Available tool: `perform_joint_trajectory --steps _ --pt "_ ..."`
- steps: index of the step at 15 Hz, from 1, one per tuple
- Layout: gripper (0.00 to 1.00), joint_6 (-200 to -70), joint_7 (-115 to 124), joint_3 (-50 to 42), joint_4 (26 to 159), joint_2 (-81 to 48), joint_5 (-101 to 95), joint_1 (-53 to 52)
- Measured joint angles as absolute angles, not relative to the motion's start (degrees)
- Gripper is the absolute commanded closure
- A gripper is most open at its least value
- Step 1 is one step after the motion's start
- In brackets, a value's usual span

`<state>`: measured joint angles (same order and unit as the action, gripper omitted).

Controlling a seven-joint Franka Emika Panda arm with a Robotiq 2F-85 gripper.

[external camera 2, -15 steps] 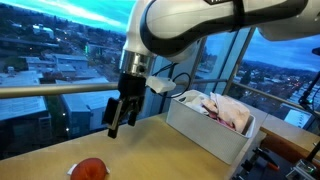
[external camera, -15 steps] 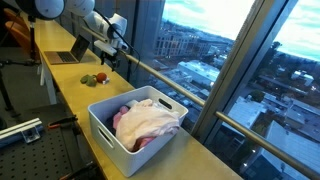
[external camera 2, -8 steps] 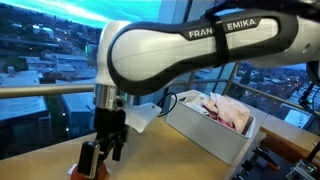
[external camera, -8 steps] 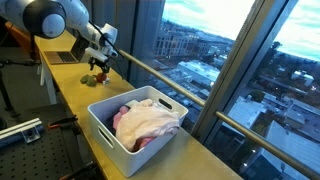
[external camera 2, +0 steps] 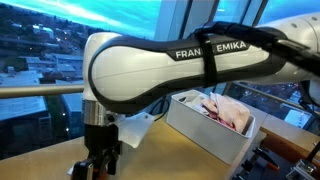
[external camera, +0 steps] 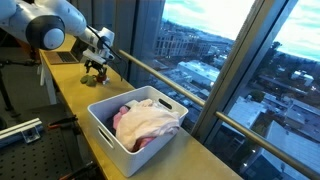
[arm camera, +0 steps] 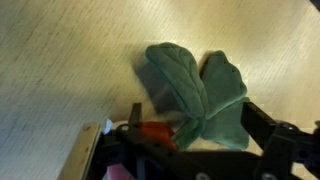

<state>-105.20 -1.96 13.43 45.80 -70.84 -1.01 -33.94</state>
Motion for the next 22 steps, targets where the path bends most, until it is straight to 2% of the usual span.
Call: perform_joint_trajectory --steps 4,6,15,17,22 --pt "0.0 -102.9 -3.1 13.0 43.0 -73.9 -1.0 -33.9" --pt "0.26 -102.1 -3.4 13.0 41.7 -75.6 -1.0 -33.9" --pt "0.95 -98.2 -4.0 12.5 35.8 -78.3 -1.0 -33.7" --pt "1.0 -98.2 -4.0 12.2 35.0 -78.2 -1.0 -33.0" --pt "0.99 -98.2 -3.9 9.7 33.1 -75.5 -1.2 -28.0"
